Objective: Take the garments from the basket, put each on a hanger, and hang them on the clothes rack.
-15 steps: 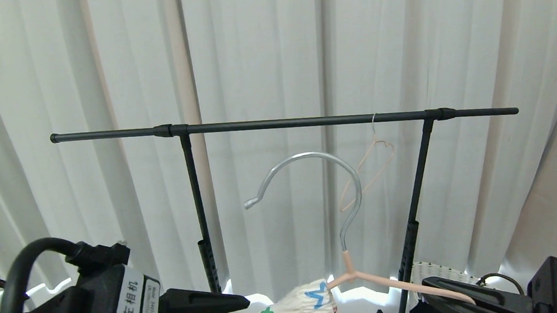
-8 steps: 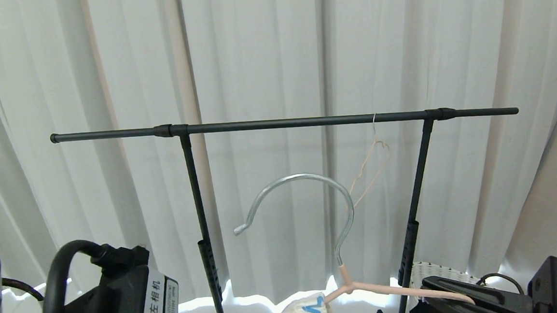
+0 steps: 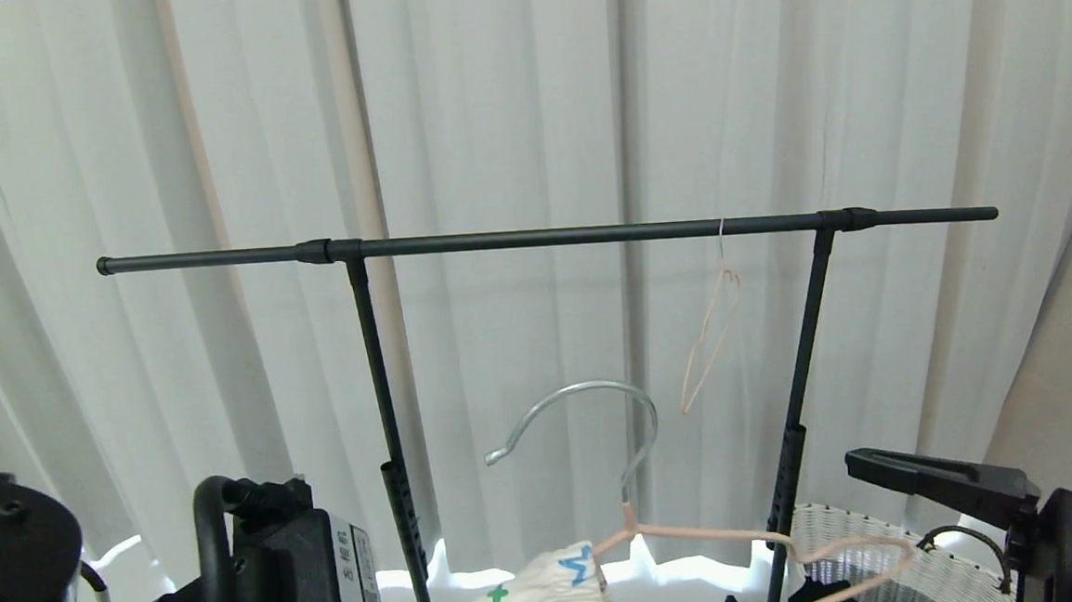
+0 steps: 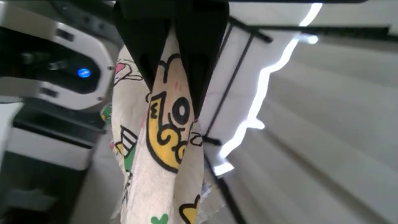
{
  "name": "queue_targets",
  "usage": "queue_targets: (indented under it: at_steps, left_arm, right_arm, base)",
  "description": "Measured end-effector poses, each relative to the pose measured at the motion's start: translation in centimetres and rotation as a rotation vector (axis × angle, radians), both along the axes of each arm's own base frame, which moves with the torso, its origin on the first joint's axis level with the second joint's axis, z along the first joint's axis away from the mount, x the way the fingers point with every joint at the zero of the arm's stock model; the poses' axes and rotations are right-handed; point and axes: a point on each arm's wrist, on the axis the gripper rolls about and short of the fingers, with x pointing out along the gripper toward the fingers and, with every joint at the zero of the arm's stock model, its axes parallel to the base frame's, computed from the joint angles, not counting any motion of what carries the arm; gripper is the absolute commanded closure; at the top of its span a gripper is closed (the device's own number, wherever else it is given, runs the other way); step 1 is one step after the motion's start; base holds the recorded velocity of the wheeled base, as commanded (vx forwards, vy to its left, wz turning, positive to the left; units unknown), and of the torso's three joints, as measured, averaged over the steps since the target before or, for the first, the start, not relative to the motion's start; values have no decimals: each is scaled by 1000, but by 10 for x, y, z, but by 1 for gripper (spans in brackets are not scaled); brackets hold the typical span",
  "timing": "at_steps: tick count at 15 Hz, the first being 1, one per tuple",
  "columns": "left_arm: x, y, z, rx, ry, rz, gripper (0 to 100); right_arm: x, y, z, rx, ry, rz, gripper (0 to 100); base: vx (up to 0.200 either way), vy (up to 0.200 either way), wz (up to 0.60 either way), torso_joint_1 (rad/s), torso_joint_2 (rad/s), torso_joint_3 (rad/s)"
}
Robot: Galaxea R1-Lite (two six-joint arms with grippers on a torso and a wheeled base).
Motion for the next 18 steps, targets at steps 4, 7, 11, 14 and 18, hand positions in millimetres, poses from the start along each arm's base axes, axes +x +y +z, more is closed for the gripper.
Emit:
queue_targets:
  at_steps: [4, 7, 11, 14, 18]
  left_arm:
    - [7, 5, -9, 65, -50, 162, 100]
    - [23, 6, 5, -40, -126, 248, 100]
    - [31, 7, 27, -123, -188, 288, 100]
    - [34, 5, 47, -195, -250, 288, 100]
    - [32, 3, 58, -229, -274, 273, 100]
  right_arm:
    - [1, -2, -7, -58, 34, -5, 0]
    - [2, -5, -16, -64, 91, -24, 0]
    - [7, 3, -22, -5, 251, -61, 0]
    - [27, 29, -9, 142, 407, -134, 0]
    - [68, 60, 5, 249, 467, -246, 0]
  base:
    - [0, 0, 0, 0, 0, 0]
    - [0, 0, 0, 0, 0, 0]
    - [0, 0, 0, 0, 0, 0]
    - [0, 0, 0, 0, 0, 0]
    - [0, 0, 0, 0, 0, 0]
